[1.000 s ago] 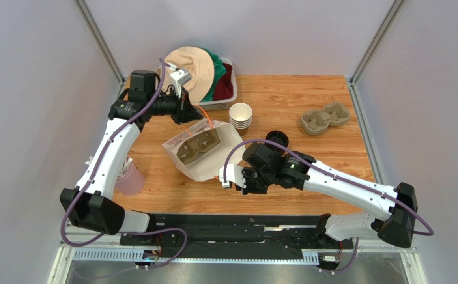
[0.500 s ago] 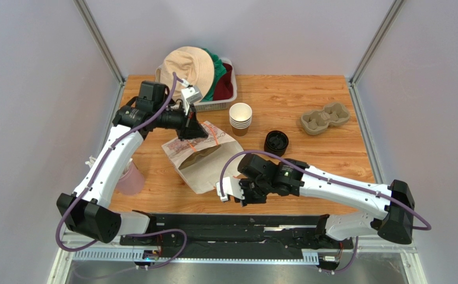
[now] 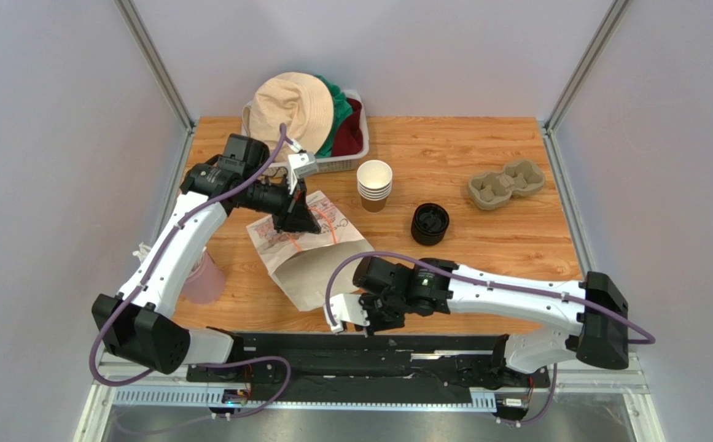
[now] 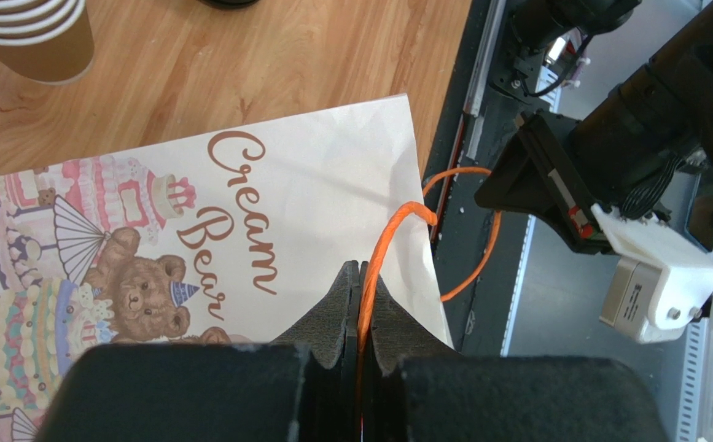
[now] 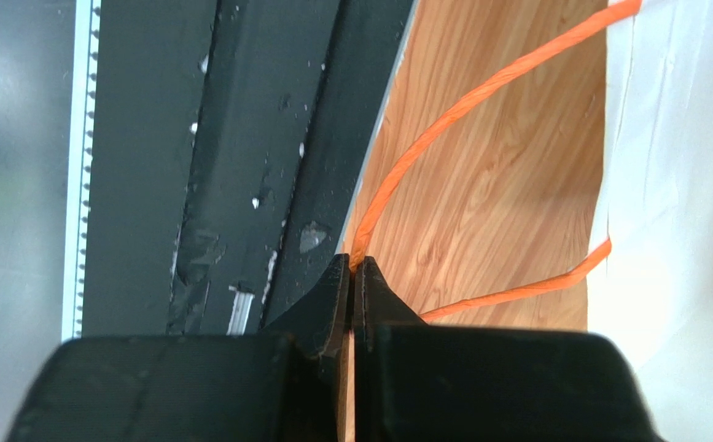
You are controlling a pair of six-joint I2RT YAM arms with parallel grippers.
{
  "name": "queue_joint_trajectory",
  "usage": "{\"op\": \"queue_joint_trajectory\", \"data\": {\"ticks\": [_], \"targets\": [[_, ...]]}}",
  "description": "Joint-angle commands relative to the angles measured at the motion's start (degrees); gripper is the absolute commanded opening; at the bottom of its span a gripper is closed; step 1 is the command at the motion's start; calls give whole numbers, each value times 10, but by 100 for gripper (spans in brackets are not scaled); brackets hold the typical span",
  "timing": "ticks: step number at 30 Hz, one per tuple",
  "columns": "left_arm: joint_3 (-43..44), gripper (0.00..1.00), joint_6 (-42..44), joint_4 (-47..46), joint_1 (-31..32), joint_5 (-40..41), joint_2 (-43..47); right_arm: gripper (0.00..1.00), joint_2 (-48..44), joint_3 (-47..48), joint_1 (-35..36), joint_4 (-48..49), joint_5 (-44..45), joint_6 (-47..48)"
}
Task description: Pack the takeout coffee
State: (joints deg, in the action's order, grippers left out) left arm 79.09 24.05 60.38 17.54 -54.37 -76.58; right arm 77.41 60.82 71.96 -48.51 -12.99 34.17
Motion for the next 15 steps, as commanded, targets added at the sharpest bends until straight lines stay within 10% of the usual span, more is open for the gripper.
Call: {"op": "queue_joint_trajectory", "data": {"ticks": [1, 15], "targets": [[-5, 0, 49, 24, 2, -13, 13, 0, 48, 39, 34, 52, 40, -42], [60, 0, 14, 9, 5, 26, 20, 0, 59, 151, 82, 68, 225, -51]]}}
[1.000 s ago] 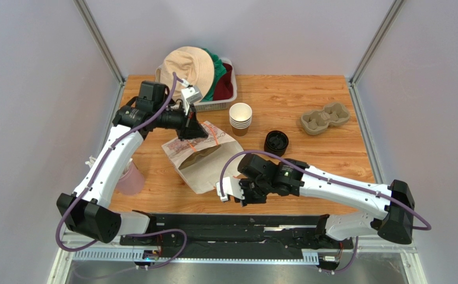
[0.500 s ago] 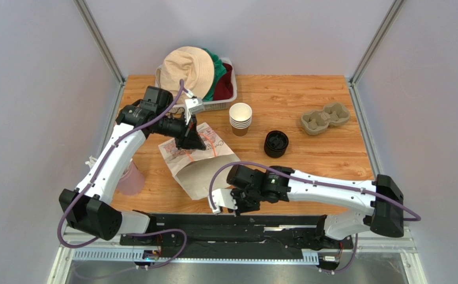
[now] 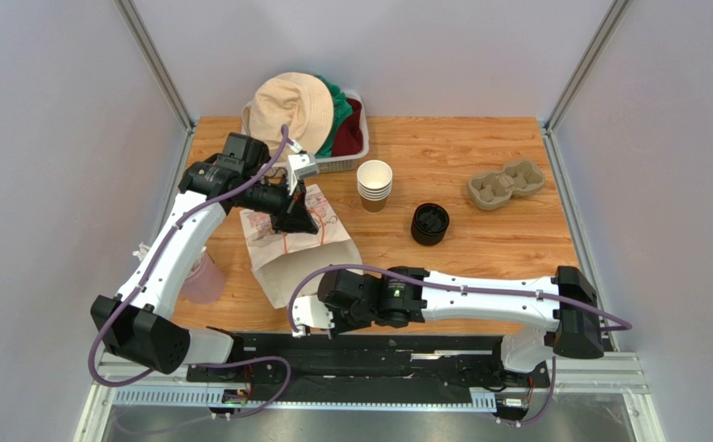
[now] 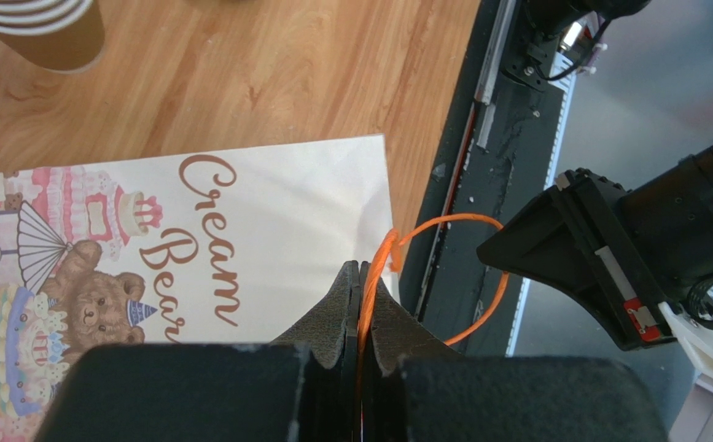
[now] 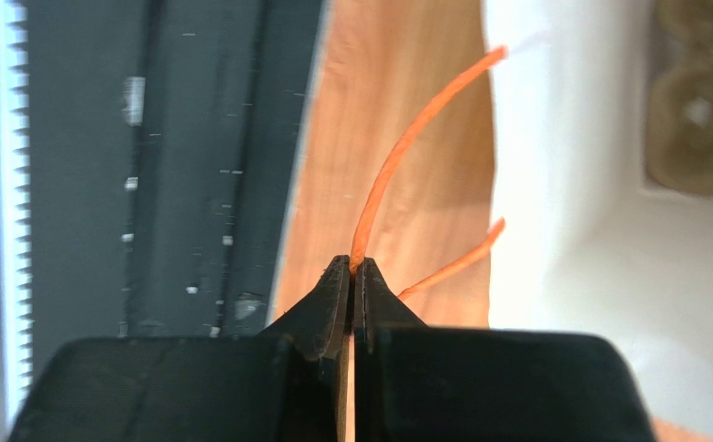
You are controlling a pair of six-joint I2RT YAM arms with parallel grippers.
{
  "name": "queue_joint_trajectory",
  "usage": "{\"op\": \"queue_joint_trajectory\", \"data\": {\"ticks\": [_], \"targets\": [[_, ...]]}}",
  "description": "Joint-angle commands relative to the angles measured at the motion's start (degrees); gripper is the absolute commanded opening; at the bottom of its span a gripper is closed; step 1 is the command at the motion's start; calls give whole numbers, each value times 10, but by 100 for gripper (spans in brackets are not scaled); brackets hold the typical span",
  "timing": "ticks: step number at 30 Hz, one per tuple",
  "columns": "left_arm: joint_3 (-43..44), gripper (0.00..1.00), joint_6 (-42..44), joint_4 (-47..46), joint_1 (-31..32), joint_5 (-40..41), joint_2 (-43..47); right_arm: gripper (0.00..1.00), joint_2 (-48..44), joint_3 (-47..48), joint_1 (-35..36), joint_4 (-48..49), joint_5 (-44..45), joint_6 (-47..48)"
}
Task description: Pack the takeout coffee
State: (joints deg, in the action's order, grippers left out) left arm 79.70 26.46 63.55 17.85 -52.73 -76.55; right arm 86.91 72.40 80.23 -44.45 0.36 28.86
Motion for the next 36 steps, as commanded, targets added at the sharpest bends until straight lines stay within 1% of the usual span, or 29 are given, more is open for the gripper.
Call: {"op": "queue_joint_trajectory", "data": {"ticks": [1, 5, 6, 8, 9, 10, 13, 16, 20, 22, 25, 26, 28, 30, 31, 32, 33, 34, 35, 36], "targets": [[64, 0, -24, -30, 2, 17, 18, 0, -45, 39, -2, 32, 103, 6], [122, 0, -70, -67, 2, 61, 12, 0, -63, 63, -25, 54, 161, 18], [128, 0, -83, -77, 2, 88, 11, 0, -66, 68, -31, 60, 181, 22], [142, 0, -122, -117, 2, 118, 14, 0, -75, 79, -48, 83, 203, 27], [144, 0, -135, -130, 2, 151, 16, 0, -75, 84, -54, 90, 215, 29], [145, 0, -160, -159, 2, 171, 21, 0, -80, 92, -60, 102, 220, 31], [142, 0, -184, -195, 3, 227, 27, 0, -81, 105, -84, 124, 228, 30], [143, 0, -206, -209, 2, 296, 24, 0, -75, 114, -105, 148, 238, 29], [140, 0, -221, -222, -4, 364, 18, 0, -67, 120, -126, 181, 246, 23], [140, 0, -227, -229, -10, 415, 13, 0, -60, 127, -134, 194, 250, 18], [142, 0, -243, -240, -35, 446, 7, 2, -46, 147, -140, 201, 248, 15], [143, 0, -247, -241, -42, 452, 5, 6, -40, 155, -140, 200, 249, 16], [147, 0, -253, -243, -56, 460, -1, 9, -20, 174, -143, 205, 256, 20], [148, 0, -252, -243, -61, 472, -3, 21, -1, 187, -147, 205, 256, 22], [145, 0, -251, -244, -62, 476, -4, 28, 5, 206, -151, 201, 256, 20], [143, 0, -251, -245, -62, 488, -3, 52, 11, 215, -153, 197, 250, 19], [142, 0, -249, -250, -62, 493, 0, 62, 20, 222, -155, 191, 247, 18], [138, 0, -247, -250, -62, 496, 1, 67, 24, 236, -159, 182, 246, 16], [137, 0, -247, -251, -62, 503, 2, 76, 26, 241, -162, 177, 243, 14], [136, 0, -244, -253, -63, 507, 5, 79, 25, 244, -164, 173, 237, 11]]}}
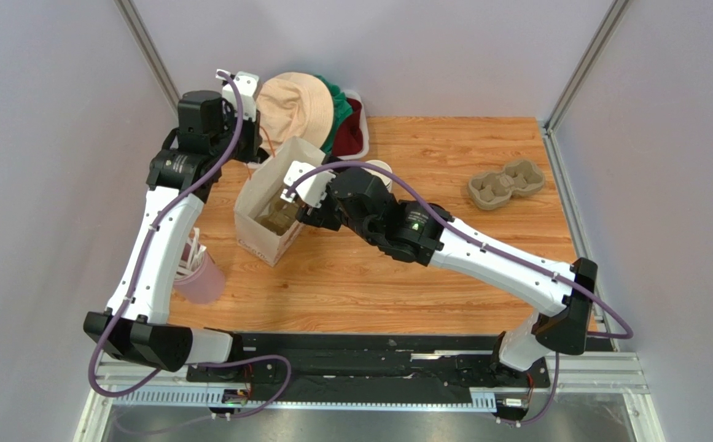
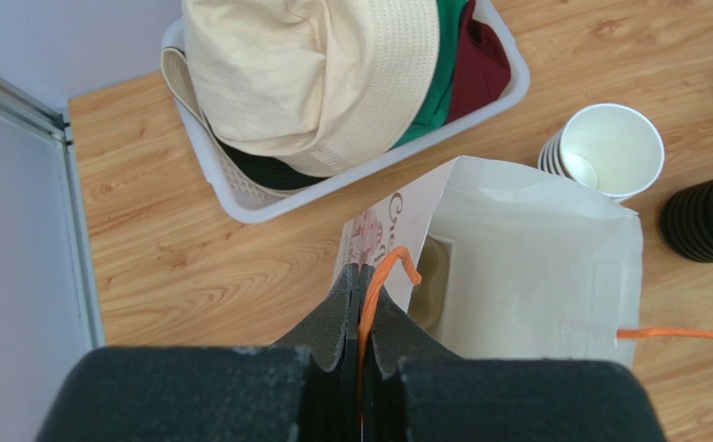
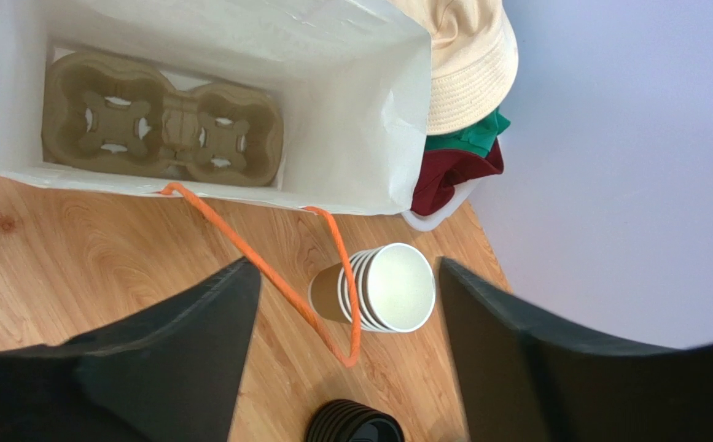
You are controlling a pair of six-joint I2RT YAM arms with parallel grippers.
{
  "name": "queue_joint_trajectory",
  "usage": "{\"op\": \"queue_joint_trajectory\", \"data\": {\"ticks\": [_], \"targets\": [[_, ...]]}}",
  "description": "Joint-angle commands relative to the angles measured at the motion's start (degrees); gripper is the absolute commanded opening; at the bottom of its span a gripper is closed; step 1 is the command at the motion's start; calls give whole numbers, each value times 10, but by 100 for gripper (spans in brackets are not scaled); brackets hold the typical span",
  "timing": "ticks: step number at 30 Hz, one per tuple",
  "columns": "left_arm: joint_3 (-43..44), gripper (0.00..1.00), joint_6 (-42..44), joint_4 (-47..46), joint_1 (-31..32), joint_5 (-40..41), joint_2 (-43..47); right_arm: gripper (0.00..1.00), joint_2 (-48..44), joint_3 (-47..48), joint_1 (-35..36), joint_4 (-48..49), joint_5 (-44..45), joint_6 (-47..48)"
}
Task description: Pack the takeout coffee
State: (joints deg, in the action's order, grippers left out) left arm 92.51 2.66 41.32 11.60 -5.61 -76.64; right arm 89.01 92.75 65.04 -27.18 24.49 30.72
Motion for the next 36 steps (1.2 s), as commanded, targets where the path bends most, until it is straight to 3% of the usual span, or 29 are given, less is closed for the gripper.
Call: {"op": "queue_joint_trajectory", "data": {"ticks": [1, 5, 10, 16, 27, 33, 34, 36], "targets": [[7, 0, -5, -32, -1, 40, 8, 84, 3, 42, -18, -7, -8, -13], [0, 1, -4, -30, -2, 73, 11, 94, -17, 45, -33, -15, -23, -23], [-7, 1, -11, -27, -13, 92, 3, 95, -43, 47, -55, -29, -39, -33], [12, 1, -27, -8, -25, 60, -17, 95, -66, 42, -88, -30, -53, -49], [5, 3, -48, 2, -75, 157, -26, 95, -109, -20, -119, -14, -78, -58], [1, 8, -35, -19, -81, 178, -10, 96, -118, -40, -124, -9, -88, -58], [3, 16, -34, -21, -81, 178, -7, 96, -118, -41, -125, -8, -88, -58], [8, 17, -32, -20, -81, 183, -5, 96, -116, -44, -129, -8, -89, -58]]}}
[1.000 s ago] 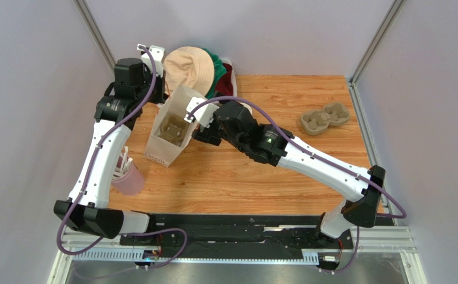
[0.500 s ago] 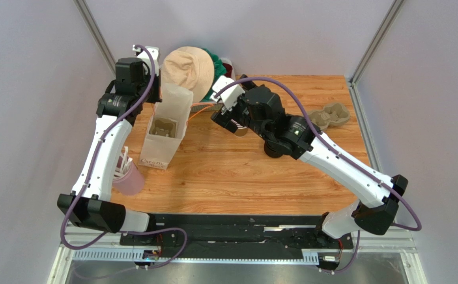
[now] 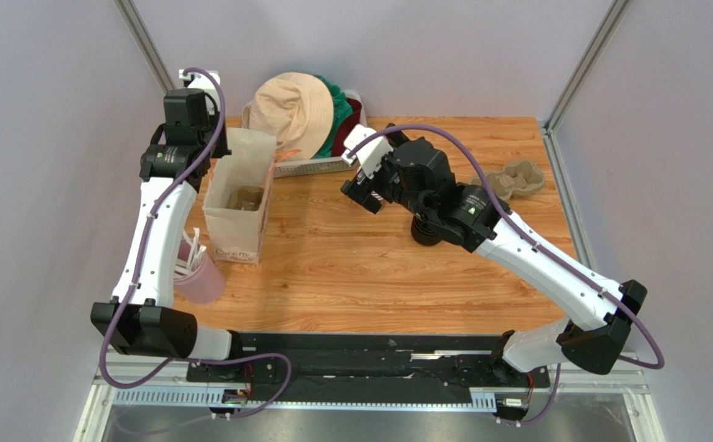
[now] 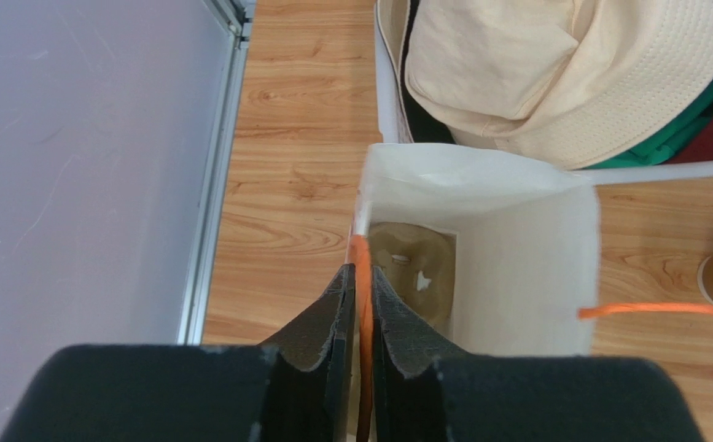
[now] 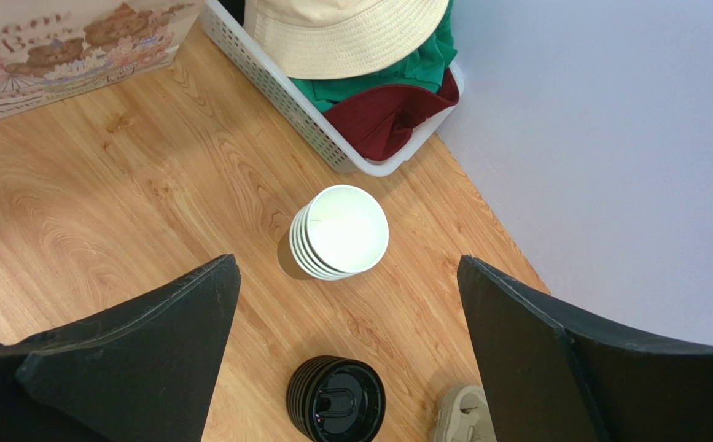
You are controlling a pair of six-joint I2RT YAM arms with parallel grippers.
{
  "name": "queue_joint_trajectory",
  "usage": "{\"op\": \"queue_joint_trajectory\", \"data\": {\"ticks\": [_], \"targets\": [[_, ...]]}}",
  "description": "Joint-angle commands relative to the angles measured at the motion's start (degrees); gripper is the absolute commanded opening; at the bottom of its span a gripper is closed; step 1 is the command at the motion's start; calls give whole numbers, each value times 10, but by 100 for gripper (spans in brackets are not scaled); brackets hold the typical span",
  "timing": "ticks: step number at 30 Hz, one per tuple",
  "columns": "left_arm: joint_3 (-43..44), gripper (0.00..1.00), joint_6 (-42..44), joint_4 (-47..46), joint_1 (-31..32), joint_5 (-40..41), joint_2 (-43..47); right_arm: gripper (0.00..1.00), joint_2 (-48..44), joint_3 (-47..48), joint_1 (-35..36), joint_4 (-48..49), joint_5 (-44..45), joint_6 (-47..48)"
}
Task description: Pack the takeout coffee
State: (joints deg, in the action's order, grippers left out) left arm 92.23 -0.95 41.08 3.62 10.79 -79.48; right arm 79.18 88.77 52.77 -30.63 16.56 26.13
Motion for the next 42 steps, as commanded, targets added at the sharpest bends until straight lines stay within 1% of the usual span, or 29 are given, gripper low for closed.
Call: {"op": "queue_joint_trajectory", "data": {"ticks": [1, 3, 4, 5, 6, 8, 9, 10, 12, 13, 20, 23, 25, 26, 27, 28, 29, 30, 31, 32, 33, 35, 36, 37, 39, 42], "targets": [[13, 24, 8, -19, -1, 24, 22, 96, -17, -5, -7, 26, -13, -12], [13, 35, 9, -20, -1, 27, 22, 96, -17, -10, -8, 27, -14, -12], [12, 44, 9, -21, -1, 29, 23, 96, -17, -11, -8, 27, -17, -12], [10, 49, 9, -21, -1, 28, 24, 96, -19, -13, -9, 27, -17, -11], [10, 52, 9, -22, -1, 26, 25, 96, -18, -16, -11, 27, -19, -11], [9, 62, 23, -26, -1, 19, 30, 96, -19, -19, -16, 26, -20, -10], [9, 65, 23, -30, -1, 14, 33, 96, -19, -23, -17, 26, -21, -10], [7, 76, 26, -35, -1, 12, 39, 96, -20, -24, -21, 25, -23, -13], [8, 83, 30, -48, -1, 4, 44, 96, -18, -25, -35, 21, -34, -22], [8, 92, 33, -53, -1, 2, 50, 97, -17, -25, -41, 16, -42, -25], [22, 94, 41, -76, -1, -20, 65, 97, 4, -22, -84, -12, -64, -46], [9, 95, 42, -98, -1, -34, 84, 96, 22, -9, -107, -25, -70, -65], [-11, 95, 44, -127, -1, -66, 110, 96, 43, 2, -121, -40, -69, -82], [-18, 95, 46, -137, -1, -86, 120, 95, 50, 13, -136, -43, -70, -86], [-24, 95, 50, -151, -1, -143, 139, 95, 63, 18, -144, -47, -73, -91], [-27, 95, 60, -152, -1, -179, 145, 95, 70, 23, -153, -54, -76, -103], [-24, 96, 67, -149, -1, -216, 151, 93, 77, 34, -172, -58, -78, -109], [-19, 96, 79, -129, 3, -279, 155, 93, 95, 43, -181, -65, -86, -116], [-4, 96, 87, -115, 7, -305, 155, 93, 102, 51, -191, -78, -94, -125], [1, 96, 97, -100, 15, -325, 155, 91, 119, 57, -211, -85, -104, -141], [4, 96, 128, -73, 41, -338, 158, 89, 127, 72, -221, -88, -121, -150], [-8, 96, 161, -55, 80, -321, 167, 86, 150, 87, -241, -102, -136, -171], [-20, 96, 182, -52, 109, -312, 182, 85, 157, 100, -246, -108, -145, -174], [-42, 96, 189, -52, 118, -316, 188, 84, 163, 106, -248, -113, -146, -176], [-56, 97, 201, -39, 133, -349, 200, 83, 173, 112, -255, -111, -139, -184], [-76, 97, 222, -17, 160, -365, 202, 80, 190, 123, -269, -109, -157, -200]]}}
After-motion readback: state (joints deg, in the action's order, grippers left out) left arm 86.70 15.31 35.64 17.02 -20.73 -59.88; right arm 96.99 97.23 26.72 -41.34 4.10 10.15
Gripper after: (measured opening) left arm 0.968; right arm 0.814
